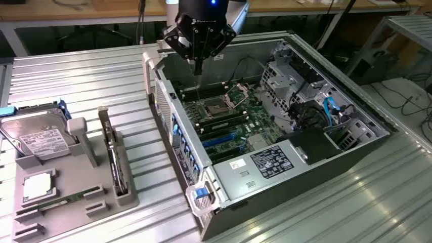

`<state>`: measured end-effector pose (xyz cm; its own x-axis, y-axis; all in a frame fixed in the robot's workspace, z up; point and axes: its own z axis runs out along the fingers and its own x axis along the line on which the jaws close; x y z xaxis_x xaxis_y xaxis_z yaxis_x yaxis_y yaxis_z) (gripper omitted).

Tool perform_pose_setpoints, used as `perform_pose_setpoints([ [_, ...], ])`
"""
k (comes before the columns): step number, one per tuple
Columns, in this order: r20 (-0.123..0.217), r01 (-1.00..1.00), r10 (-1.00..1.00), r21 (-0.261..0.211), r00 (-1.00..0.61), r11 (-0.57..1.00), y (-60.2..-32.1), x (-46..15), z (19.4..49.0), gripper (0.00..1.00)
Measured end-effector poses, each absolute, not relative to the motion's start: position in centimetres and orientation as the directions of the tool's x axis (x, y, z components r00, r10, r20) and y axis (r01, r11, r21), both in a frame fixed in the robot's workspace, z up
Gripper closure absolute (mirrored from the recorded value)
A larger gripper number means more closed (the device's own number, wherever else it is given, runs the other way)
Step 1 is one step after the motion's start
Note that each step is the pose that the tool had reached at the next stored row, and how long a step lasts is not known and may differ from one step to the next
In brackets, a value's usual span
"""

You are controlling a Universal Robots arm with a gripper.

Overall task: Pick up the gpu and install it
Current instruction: 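Reach for the gpu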

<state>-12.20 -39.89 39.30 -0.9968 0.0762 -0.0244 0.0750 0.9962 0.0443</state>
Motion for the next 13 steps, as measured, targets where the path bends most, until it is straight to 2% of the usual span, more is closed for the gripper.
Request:
perform_pose_setpoints([
  [13,-0.024,0.075,0.076,0.044,-0.997,0.996,-39.9,-13.6,39.3,0.89],
])
